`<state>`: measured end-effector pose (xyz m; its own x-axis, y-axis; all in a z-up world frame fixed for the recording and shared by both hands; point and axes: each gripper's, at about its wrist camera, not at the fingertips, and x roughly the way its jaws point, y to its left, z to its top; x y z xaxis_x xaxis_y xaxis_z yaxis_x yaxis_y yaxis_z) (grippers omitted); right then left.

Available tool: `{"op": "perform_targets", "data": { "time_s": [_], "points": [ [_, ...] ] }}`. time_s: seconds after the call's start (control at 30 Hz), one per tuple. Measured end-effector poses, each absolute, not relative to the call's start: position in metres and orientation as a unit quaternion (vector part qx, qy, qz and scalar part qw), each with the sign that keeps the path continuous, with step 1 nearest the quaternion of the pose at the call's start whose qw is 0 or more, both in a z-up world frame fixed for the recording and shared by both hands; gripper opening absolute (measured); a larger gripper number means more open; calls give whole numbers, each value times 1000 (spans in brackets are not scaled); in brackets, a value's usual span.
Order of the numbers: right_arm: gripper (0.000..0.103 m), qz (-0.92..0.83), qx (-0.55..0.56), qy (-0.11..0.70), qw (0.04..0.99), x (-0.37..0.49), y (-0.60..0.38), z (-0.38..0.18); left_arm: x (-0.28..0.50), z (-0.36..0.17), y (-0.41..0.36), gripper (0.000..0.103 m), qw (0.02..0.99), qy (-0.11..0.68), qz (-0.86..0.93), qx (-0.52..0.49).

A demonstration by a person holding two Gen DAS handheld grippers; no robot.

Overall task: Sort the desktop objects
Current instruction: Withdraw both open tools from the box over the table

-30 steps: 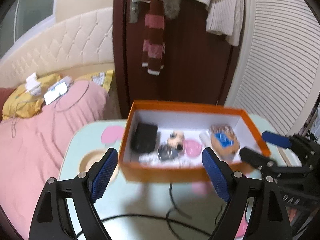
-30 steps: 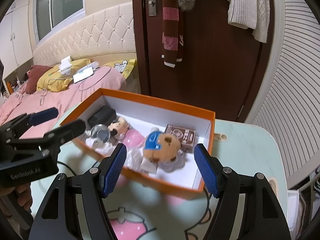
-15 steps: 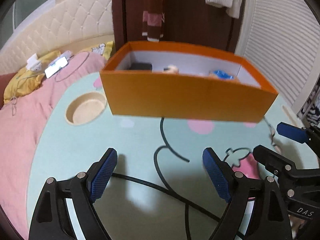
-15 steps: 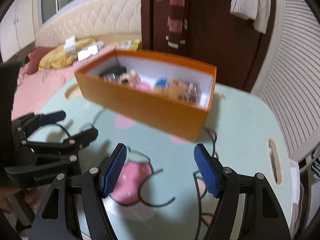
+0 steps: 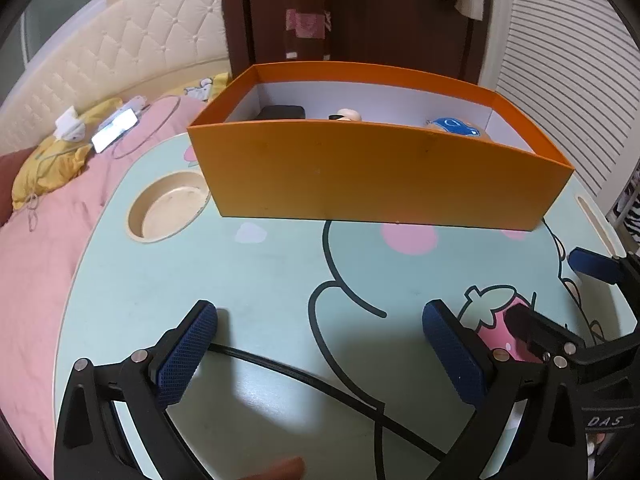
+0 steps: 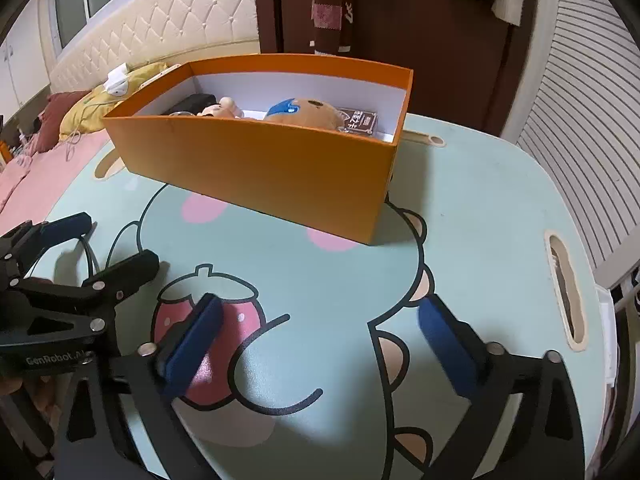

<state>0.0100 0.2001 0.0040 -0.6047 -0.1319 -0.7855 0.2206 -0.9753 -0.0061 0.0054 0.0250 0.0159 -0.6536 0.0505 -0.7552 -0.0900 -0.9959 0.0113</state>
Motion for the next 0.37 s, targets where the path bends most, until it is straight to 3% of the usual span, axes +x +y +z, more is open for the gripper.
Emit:
{"op": "perform_targets", "data": {
  "time_s": [0.37],
  "points": [
    [102,-894,434,53,99,9,198,4,5,16,25,102,38,23,909,-414]
  ]
}}
